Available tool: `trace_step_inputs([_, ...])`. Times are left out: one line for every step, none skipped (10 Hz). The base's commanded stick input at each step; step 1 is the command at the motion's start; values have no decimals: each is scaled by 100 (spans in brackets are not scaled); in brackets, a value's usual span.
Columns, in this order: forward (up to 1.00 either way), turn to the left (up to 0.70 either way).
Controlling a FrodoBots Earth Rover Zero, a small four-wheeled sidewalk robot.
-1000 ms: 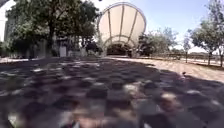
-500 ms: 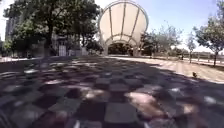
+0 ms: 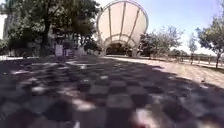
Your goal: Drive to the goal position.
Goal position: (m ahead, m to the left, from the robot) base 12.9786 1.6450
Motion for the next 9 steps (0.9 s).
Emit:
trace_step_inputs([100, 0])
trace_step_inputs([100, 0])
trace_step_inputs([100, 0])
trace_step_inputs([100, -16])
trace_step_inputs([100, -40])
trace_step_inputs([100, -40])
trace_step_inputs([100, -40])
trace_step_inputs([100, -28])
trace_step_inputs([100, 0])
